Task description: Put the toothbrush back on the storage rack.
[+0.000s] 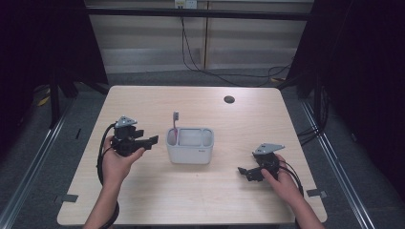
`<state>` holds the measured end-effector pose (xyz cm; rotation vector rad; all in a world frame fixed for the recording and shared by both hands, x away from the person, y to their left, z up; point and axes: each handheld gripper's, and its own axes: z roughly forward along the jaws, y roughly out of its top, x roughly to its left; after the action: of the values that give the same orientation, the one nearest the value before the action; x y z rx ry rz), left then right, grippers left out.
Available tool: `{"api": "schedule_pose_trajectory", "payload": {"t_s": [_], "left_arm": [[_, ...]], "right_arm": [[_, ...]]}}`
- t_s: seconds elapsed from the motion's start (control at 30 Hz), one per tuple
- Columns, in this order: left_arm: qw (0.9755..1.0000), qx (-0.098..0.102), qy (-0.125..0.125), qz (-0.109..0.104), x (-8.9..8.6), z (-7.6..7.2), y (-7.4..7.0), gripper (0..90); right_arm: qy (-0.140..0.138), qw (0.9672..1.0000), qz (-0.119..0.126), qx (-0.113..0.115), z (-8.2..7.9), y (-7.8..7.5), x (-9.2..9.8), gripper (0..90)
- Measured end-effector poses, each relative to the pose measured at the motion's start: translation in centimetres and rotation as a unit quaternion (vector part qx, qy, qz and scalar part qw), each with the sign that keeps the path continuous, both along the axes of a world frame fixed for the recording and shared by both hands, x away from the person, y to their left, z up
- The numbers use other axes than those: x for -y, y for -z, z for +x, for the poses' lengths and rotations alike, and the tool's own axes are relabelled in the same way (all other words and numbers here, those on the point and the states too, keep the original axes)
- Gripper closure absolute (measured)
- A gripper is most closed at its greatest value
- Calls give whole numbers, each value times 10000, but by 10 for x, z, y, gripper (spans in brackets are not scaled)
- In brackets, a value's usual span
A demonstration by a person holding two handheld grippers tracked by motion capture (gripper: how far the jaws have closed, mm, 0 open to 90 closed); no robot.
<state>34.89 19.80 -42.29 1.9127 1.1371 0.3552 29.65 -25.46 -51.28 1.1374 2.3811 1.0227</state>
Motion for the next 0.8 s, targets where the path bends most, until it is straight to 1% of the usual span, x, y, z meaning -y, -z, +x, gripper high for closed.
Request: {"api": "schedule_pose_trajectory", "payload": {"t_s": [0.03,0.13,0.17,0.33,0.47,0.53,0.57,0.6,0.63,0.67,0.7,0.73,0.8], "left_arm": [[10000,11,-7,-3,-1,0,1,325],[10000,-38,8,18,-3,-1,5,322],[9999,-46,40,83,-4,-1,6,322],[10000,-82,-48,26,-8,-3,14,319],[9999,-78,-43,51,-13,-4,19,315],[9999,-70,-15,111,-16,-4,20,313],[9999,-82,-39,86,-16,-5,21,312],[9999,-95,-18,128,-18,-5,22,311],[9999,-85,-73,83,-18,-5,23,310],[9999,-86,-60,104,-20,-5,24,309],[9999,-98,-85,81,-21,-6,25,308],[9999,-106,-63,117,-22,-6,25,306],[9999,-115,-112,64,-23,-6,28,303]], "right_arm": [[0,10000,0,0,0,0,0,89],[1,10000,0,-1,0,0,0,89],[0,10000,0,-1,0,0,0,89],[0,10000,0,-1,0,0,0,89],[0,10000,-1,0,0,0,0,89],[0,10000,0,0,0,0,0,89],[1,10000,-1,0,0,0,0,89],[1,10000,0,-1,0,0,0,89],[0,10000,-1,0,0,0,0,89],[1,10000,-1,0,0,0,0,89],[2,10000,-1,-1,0,0,0,89],[1,10000,-1,0,0,0,0,89],[2,10000,0,0,0,0,0,89]]}}
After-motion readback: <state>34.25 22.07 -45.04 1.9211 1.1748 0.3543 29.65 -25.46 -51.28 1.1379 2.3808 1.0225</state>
